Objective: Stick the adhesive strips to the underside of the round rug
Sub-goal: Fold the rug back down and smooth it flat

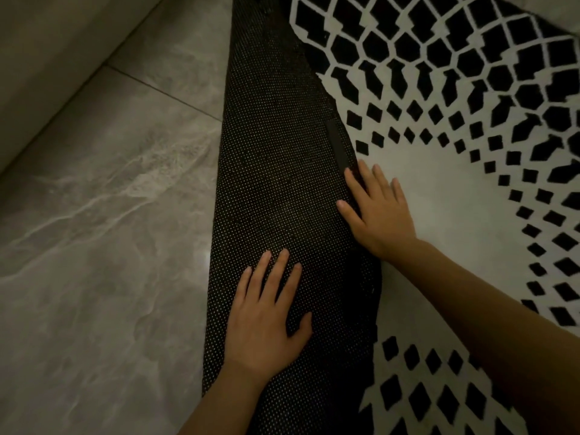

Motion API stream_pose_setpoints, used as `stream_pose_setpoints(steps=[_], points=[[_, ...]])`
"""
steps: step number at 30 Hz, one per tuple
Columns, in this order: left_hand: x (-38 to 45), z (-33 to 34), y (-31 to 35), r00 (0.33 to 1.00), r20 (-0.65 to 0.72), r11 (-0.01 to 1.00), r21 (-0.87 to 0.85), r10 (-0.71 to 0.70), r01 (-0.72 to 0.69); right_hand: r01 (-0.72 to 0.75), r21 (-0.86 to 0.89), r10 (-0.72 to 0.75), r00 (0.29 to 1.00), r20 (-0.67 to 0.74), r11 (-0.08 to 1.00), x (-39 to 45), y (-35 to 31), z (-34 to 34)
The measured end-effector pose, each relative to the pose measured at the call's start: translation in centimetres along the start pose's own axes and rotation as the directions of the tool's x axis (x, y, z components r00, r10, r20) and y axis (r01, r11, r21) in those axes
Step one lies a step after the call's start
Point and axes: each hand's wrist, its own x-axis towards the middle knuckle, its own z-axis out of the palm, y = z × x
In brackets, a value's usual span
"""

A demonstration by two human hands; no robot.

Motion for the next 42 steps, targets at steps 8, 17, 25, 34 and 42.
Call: stream_pose_setpoints(steps=[8, 17, 25, 34, 42], points=[[0.1, -0.5, 0.0, 0.998, 0.062, 1.0, 0.019, -0.014, 0.013, -0.437, 0.823, 0.484, 0.843, 0.234, 0.364, -9.5, -3.3, -1.9], [1.6, -7.0, 4.0, 0.932, 0.278, 0.97, 0.138, -0.233, 0.201, -0.613, 0.79, 0.347, 0.74, 0.576, -0.006, -16.1, -6.3, -6.0], [-5.9, -9.0, 12.2, 0.879, 0.266, 0.91, -0.017, -0.396, 0.415, -0.602, 0.761, 0.244, 0.721, 0.648, -0.243, -19.0, -7.4, -10.0], [-6.9, -11.1, 12.4, 0.877, 0.063, 0.829, -0.3, -0.476, 0.472, -0.558, 0.807, 0.206, 0.781, 0.589, -0.193, -18.4, -9.4, -12.6], [-9.9, -18.0, 8.8, 0.769, -0.097, 0.727, -0.419, -0.632, 0.545, -0.513, 0.858, 0.33, 0.815, 0.476, 0.03, -21.2, -11.7, -15.3]])
